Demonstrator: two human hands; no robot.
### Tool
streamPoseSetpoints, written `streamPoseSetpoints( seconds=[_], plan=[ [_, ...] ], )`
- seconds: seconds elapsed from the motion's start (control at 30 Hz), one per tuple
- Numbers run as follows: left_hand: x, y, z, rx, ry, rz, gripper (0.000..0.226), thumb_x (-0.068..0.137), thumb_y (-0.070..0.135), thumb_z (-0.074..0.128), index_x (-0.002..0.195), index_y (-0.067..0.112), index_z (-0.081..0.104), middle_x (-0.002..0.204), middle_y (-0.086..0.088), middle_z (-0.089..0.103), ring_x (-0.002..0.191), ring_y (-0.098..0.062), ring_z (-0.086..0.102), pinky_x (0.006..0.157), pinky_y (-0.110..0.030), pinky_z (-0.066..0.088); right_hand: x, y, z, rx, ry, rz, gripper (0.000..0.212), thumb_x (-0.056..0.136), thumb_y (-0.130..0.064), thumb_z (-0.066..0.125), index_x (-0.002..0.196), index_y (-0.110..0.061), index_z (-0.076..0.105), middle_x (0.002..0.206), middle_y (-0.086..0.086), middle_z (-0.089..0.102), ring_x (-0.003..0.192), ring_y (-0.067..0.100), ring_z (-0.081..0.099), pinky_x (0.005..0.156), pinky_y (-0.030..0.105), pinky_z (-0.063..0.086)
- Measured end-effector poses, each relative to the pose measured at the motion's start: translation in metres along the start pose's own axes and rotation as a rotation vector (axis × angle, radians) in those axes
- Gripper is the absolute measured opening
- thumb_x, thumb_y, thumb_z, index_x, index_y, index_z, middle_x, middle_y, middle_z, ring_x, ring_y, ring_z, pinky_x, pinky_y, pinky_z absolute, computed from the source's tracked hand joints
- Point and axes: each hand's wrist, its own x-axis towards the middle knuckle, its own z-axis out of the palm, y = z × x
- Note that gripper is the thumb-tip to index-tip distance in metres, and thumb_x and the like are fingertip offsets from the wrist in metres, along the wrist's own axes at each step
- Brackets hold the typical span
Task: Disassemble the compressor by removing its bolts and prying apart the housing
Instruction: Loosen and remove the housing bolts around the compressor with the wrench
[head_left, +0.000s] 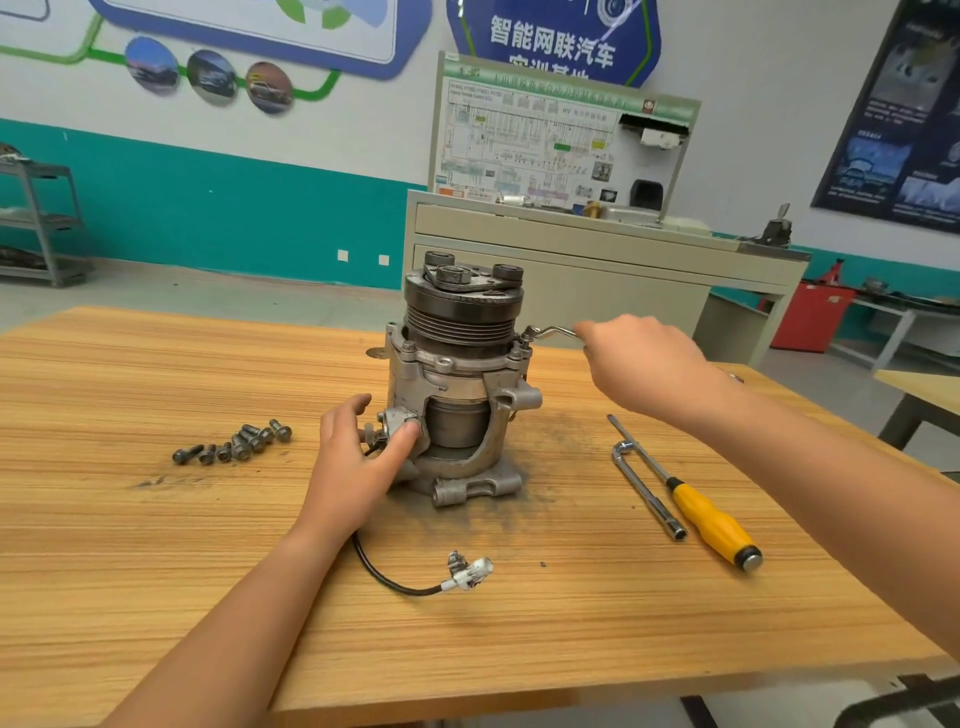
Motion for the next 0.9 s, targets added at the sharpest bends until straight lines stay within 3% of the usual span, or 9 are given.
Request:
streamPoseSetpoints(
  seconds=[0.1, 0.2, 0.3, 0.47, 0.57, 0.7, 0.8, 0.9],
  plan=[
    [0.001, 0.000, 0.001, 0.008, -0.005, -0.003, 0.067, 0.083, 0.046, 0.060, 0.139, 0.019, 0.035, 0.138, 0.002, 0.035, 0.120, -0.015, 0.044, 0.094, -0.028, 0.035, -0.002, -0.016, -0.014, -0.198, -0.031, -0.067, 0.028, 0.089, 0.002, 0.041, 0.113, -0.007, 0.051, 0.060, 0.001, 0.033, 0.053, 0.019, 0.035, 0.041, 0.027, 0.023],
    [0.001, 0.000, 0.000, 0.005, -0.005, -0.006, 0.068, 0.082, 0.047, 0.061, 0.139, 0.020, 0.035, 0.137, 0.002, 0.035, 0.120, -0.014, 0.045, 0.093, -0.027, 0.036, -0.002, -0.026, -0.024, -0.306, -0.093, -0.097, 0.022, 0.087, 0.005, 0.044, 0.104, -0.006, 0.053, 0.060, 0.001, 0.033, 0.054, 0.020, 0.035, 0.039, 0.027, 0.021],
    [0.001, 0.000, -0.001, 0.011, -0.005, -0.010, 0.070, 0.082, 0.049, 0.061, 0.140, 0.020, 0.033, 0.137, 0.002, 0.035, 0.118, -0.014, 0.045, 0.092, -0.028, 0.036, 0.003, -0.019, -0.029, -0.260, -0.133, -0.122, 0.018, 0.090, -0.008, 0.044, 0.105, -0.008, 0.053, 0.063, 0.000, 0.036, 0.052, 0.015, 0.036, 0.040, 0.026, 0.025],
    [0.002, -0.002, 0.000, 0.015, 0.009, -0.003, 0.074, 0.081, 0.050, 0.061, 0.142, 0.023, 0.029, 0.137, 0.002, 0.035, 0.116, -0.015, 0.045, 0.090, -0.030, 0.039, 0.012, -0.003, -0.028, -0.204, -0.181, -0.182, 0.034, 0.093, -0.033, 0.035, 0.109, -0.009, 0.055, 0.064, -0.001, 0.037, 0.061, 0.017, 0.044, 0.051, 0.027, 0.033],
    [0.002, -0.003, -0.001, 0.020, 0.017, 0.003, 0.076, 0.080, 0.052, 0.061, 0.142, 0.025, 0.027, 0.139, 0.002, 0.036, 0.117, -0.015, 0.046, 0.089, -0.031, 0.040, 0.027, 0.008, -0.025, -0.345, -0.185, -0.230, 0.033, 0.096, -0.026, 0.028, 0.098, -0.009, 0.056, 0.064, -0.001, 0.041, 0.054, 0.013, 0.039, 0.046, 0.026, 0.029],
    [0.005, -0.002, -0.002, 0.109, 0.047, 0.053, 0.077, 0.078, 0.055, 0.061, 0.142, 0.029, 0.026, 0.137, 0.005, 0.037, 0.107, -0.010, 0.046, 0.082, -0.030, 0.039, 0.050, 0.016, -0.017, -0.491, -0.184, -0.214, 0.021, 0.093, -0.006, 0.035, 0.097, -0.010, 0.055, 0.064, -0.001, 0.043, 0.052, 0.012, 0.041, 0.042, 0.024, 0.028],
    [0.005, 0.000, -0.005, 0.189, 0.067, 0.082, 0.079, 0.077, 0.057, 0.062, 0.141, 0.029, 0.027, 0.137, 0.004, 0.039, 0.107, -0.012, 0.049, 0.082, -0.033, 0.042, 0.068, 0.013, 0.003, -0.392, -0.116, -0.175, 0.023, 0.092, -0.001, 0.037, 0.106, -0.007, 0.054, 0.064, 0.000, 0.040, 0.061, 0.019, 0.048, 0.049, 0.028, 0.036],
    [0.007, 0.002, -0.007, 0.363, 0.123, 0.136, 0.076, 0.078, 0.058, 0.060, 0.140, 0.024, 0.032, 0.134, 0.002, 0.045, 0.113, -0.017, 0.051, 0.099, -0.049, 0.037, 0.080, 0.008, 0.027, -0.195, 0.075, -0.147, 0.032, 0.090, 0.004, 0.038, 0.119, -0.006, 0.047, 0.082, 0.007, 0.057, 0.077, 0.028, 0.056, 0.055, 0.032, 0.037]
  ],
)
